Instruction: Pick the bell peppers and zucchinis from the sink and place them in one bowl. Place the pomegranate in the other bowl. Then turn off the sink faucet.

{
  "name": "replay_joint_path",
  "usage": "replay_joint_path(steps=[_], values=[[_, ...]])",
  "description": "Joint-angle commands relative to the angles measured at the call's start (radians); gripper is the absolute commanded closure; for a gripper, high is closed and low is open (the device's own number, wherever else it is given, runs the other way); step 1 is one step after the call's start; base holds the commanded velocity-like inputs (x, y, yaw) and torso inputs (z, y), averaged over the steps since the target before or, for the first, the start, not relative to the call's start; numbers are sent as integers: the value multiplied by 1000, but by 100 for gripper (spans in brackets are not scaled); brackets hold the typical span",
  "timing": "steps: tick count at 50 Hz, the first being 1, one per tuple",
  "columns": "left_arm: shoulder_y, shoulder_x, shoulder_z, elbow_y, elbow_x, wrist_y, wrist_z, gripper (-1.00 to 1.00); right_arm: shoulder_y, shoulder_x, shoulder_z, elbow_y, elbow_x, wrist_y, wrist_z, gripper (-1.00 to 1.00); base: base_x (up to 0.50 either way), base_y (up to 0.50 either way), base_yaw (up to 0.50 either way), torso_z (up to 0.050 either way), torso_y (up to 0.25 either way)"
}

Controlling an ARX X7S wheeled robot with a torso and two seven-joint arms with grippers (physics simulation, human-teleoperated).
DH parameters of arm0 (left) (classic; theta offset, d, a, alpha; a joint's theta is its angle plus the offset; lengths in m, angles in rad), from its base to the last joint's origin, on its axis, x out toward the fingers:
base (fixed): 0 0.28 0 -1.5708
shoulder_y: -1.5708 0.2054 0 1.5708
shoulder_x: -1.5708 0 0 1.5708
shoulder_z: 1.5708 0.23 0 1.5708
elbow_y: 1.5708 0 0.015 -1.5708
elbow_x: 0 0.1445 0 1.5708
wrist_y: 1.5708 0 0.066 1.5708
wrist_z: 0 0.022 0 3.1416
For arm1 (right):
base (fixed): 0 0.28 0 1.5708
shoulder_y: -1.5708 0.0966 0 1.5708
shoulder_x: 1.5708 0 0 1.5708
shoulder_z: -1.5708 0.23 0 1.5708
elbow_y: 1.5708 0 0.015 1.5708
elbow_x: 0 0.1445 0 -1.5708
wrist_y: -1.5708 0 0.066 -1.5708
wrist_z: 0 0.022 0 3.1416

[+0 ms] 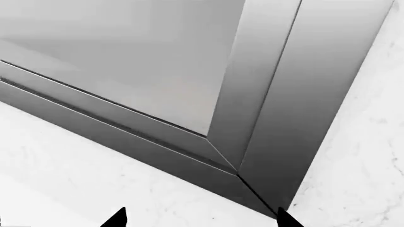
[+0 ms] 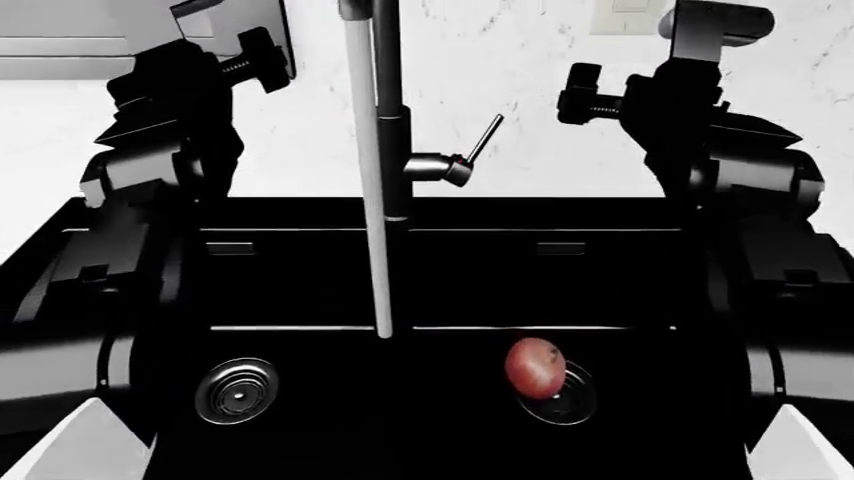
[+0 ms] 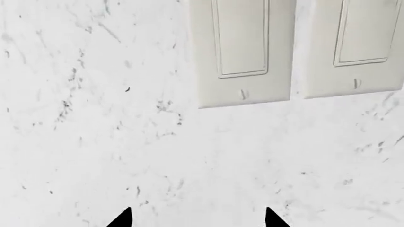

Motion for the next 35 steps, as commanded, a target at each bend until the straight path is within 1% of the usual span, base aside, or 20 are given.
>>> replay_joint_path(steps=[1,4,9,15,20,26,31,35], values=[[4,-4,-76,-8,80,-50,29,-100,-3,-9,60,8,-70,-60,-37,-100,500,0,0,0,12],[4,-7,-100,-8,78,-58,50,-100,-4,-10,54,7,-84,-63,-41,-100,500,0,0,0,0],[9,-9,-110,-7,97,-27,79,-100,-8,-11,55,4,-91,-58,-53,-100,479,0,0,0,0],[17,-8,-113,-7,114,-15,96,-100,-12,-9,50,-11,-94,-2,-71,-100,31,0,0,0,0],[17,-8,-116,-7,124,-16,103,-100,-64,-2,49,-159,-87,97,-74,-100,0,0,0,0,0],[17,-18,-101,-7,141,-9,123,-100,-128,13,26,-393,-82,292,-99,-100,0,0,0,0,0],[7,-28,-90,-7,148,-4,142,-100,-180,37,-1,-689,-67,553,-123,-100,0,0,0,0,0],[6,-30,-86,-7,151,-2,136,-100,-195,54,-13,-856,-57,696,-125,-100,0,0,0,0,-205]])
